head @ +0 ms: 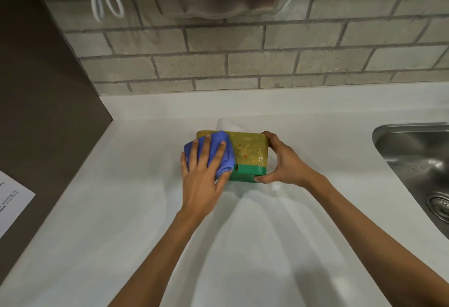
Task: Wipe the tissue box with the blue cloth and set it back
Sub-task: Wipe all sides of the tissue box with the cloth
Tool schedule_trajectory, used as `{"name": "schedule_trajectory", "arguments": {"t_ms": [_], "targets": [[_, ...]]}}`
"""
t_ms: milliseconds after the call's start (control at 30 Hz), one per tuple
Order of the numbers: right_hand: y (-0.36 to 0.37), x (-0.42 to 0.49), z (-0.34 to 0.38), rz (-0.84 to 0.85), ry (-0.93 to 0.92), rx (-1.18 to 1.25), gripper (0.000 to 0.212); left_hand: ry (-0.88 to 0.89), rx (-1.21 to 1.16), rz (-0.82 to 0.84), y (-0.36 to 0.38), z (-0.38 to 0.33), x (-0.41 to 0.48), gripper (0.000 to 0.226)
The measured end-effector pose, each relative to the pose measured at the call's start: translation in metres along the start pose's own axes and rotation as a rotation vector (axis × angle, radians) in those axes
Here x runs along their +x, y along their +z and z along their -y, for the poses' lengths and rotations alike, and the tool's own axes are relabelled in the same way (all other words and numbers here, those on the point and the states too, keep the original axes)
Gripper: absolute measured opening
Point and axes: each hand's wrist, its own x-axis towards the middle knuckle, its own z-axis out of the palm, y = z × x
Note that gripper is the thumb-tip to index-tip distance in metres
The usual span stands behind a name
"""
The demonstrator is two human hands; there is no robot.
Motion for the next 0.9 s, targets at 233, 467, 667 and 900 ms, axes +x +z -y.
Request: {"name": "schedule_trajectory", "arguments": {"t_ms": [233,467,667,900], "targets": [[-0.003,0.000,-0.005,-0.015,0.009,0.012,0.107,0.055,0.067,-0.036,0.001,-0.010,0.016,0.055],[0.000,-0.002,-0.003,-0.012,0.013,0.043,0.103,-0.141,-0.117,-0.052,-0.005,0.009,0.019,0.062],[0.000,-0.002,-0.002,-0.013,0.025,0.034,0.109,-0.158,-0.259,0.004,-0.010,0.003,0.026,0.097],[0.001,-0.001,-0.002,-0.007,0.019,0.019,0.107,-0.152,-0.023,-0.062,-0.003,-0.012,0.032,0.053]]}}
